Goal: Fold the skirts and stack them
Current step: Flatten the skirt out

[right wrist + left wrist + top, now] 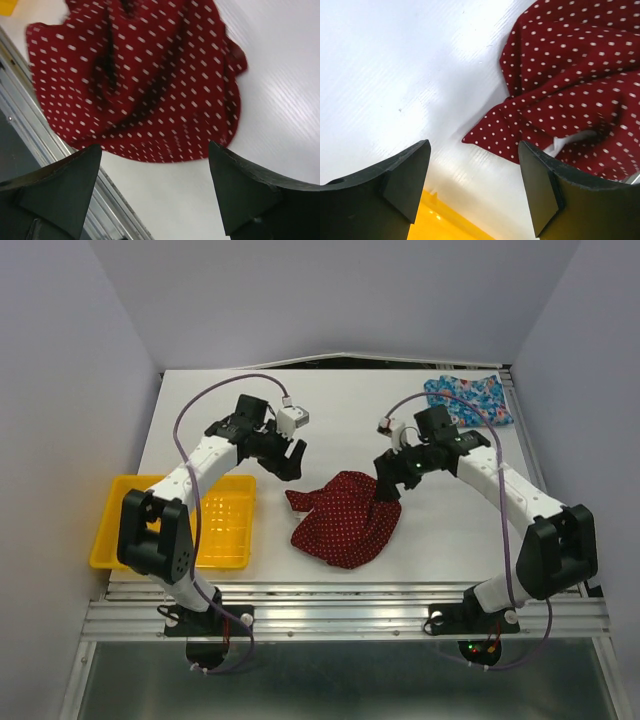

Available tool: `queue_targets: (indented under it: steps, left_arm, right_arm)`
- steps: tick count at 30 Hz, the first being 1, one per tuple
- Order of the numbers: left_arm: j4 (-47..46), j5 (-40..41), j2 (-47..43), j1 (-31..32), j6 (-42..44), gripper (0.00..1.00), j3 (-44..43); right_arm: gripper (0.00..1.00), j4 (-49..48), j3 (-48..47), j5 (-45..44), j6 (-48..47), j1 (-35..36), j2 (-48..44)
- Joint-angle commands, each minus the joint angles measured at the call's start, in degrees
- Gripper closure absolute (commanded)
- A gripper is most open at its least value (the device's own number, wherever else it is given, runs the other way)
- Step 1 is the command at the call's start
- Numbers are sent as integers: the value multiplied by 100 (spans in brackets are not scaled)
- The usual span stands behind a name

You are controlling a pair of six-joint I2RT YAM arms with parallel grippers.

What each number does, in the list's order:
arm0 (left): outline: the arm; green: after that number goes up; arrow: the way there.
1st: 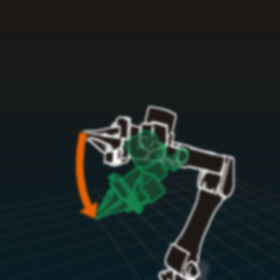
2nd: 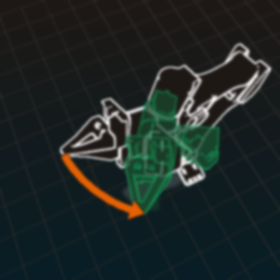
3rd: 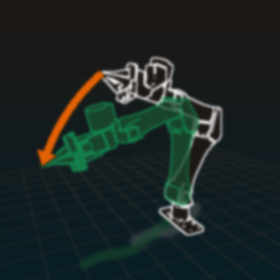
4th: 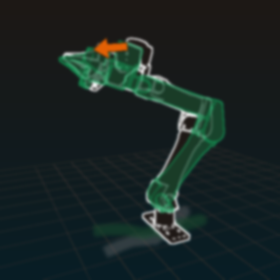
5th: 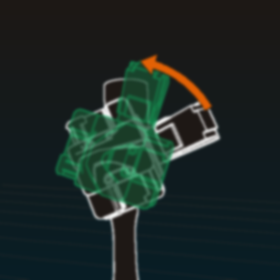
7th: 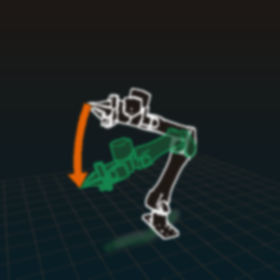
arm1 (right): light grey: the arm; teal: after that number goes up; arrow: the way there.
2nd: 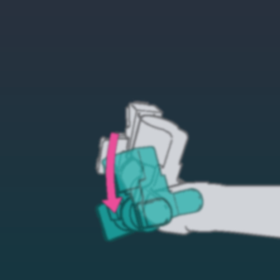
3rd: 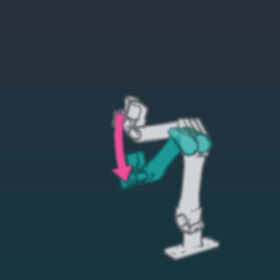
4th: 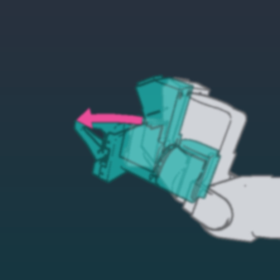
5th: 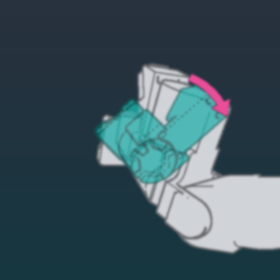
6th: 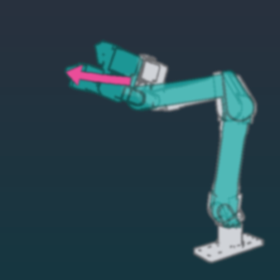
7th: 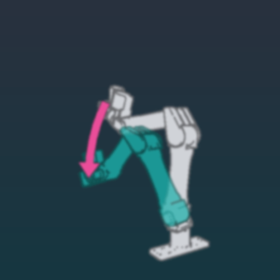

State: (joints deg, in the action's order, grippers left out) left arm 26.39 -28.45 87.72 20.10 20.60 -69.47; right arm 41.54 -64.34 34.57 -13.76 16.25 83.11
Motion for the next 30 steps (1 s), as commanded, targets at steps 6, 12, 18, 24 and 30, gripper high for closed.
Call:
queue_targets:
  steps: [6, 12, 18, 24, 30]
  left_arm:
    - [50, -188, 1123, 47, -680, 17, -242]
    - [50, -3, 1685, 56, -944, 24, -251]
    - [349, -863, 2047, 73, -795, 64, -391]
    - [315, -1444, 1610, 47, -820, 100, -733]
    - [375, -1173, 652, -190, -751, 100, -1480]
  right_arm:
    - [20, -567, -388, -986, -540, 2048, 566]
    - [63, -937, 474, -1777, -680, 2312, 408]
    - [86, -815, 958, -2129, -1049, 2312, -260]
    - [92, -963, 1362, -2857, -1375, 2312, -489]
    - [99, -1350, 1424, -3439, -1936, 1288, -761]
